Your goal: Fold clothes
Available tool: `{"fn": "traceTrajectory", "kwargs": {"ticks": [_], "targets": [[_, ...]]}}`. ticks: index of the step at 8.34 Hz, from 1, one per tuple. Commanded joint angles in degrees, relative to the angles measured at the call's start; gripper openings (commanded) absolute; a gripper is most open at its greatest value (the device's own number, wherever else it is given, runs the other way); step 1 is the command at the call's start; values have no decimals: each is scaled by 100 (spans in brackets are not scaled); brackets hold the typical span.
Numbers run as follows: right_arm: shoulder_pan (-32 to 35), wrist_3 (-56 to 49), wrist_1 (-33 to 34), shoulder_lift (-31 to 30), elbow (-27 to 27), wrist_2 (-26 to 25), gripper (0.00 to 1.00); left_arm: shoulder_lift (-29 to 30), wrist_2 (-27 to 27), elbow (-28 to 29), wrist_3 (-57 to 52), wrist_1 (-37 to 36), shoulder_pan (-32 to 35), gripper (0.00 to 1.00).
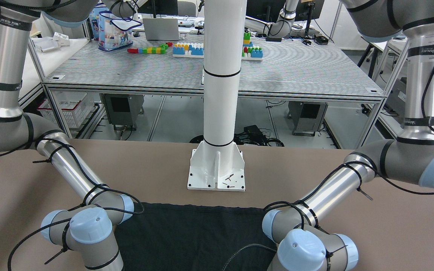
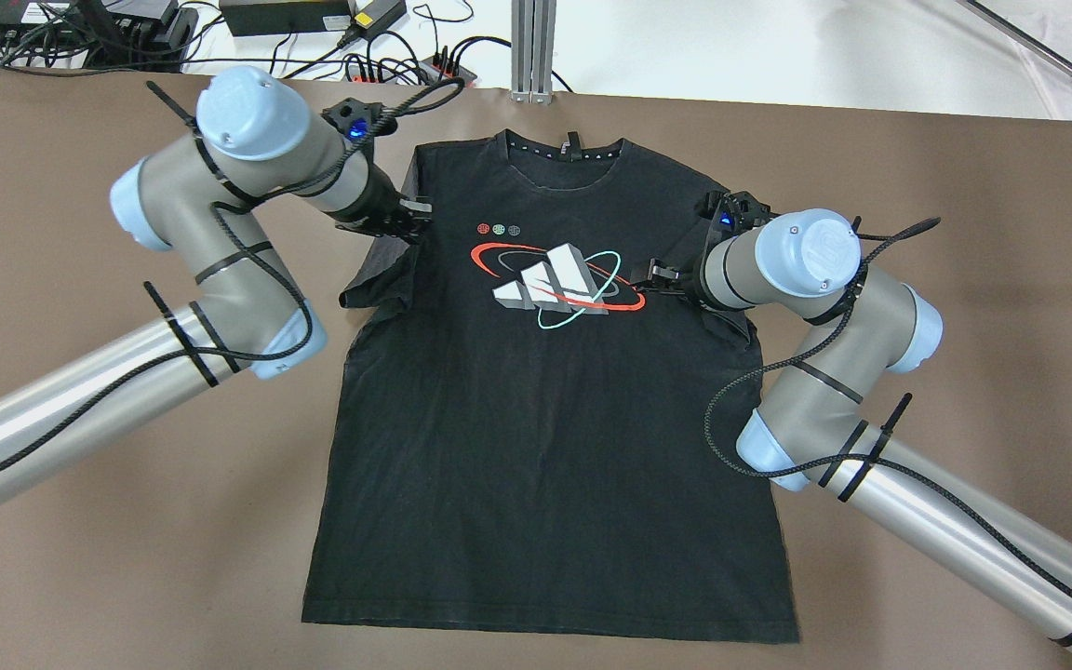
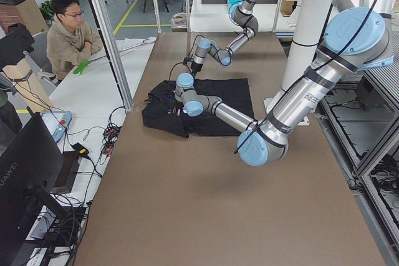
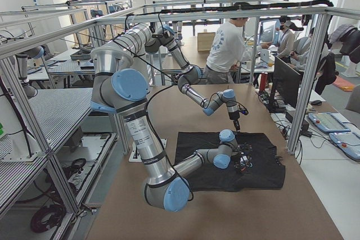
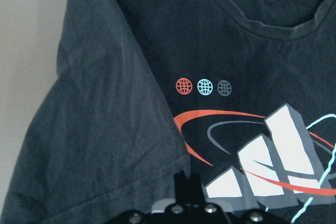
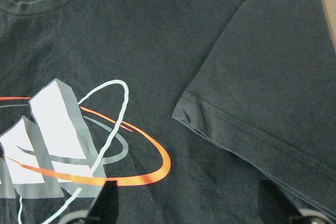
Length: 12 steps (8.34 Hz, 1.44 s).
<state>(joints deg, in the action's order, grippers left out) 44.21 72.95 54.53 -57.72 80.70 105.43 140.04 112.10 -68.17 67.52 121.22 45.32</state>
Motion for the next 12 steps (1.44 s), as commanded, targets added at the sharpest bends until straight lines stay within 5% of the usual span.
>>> {"fn": "traceTrajectory", "kwargs": {"ticks": [1,7,8,9,10,12], "targets": [[0,0,5,6,8,-5,94,251,-371,479,85,59,-111,0],[-17,9,13,15,8,-5,94,673,-680,1077,209,173,-225,0],[-17,9,14,15,-1,-5,94,699,-854,1269,217,269,-234,12],[-17,0,14,6,-1,-5,94,708,-908,1384,217,471,-234,45],[-17,9,14,6,8,-5,94,700,-918,1386,200,481,-295,97],[-105,96,-4,6,51,-5,94,647,-926,1202,331,499,-340,100]]}}
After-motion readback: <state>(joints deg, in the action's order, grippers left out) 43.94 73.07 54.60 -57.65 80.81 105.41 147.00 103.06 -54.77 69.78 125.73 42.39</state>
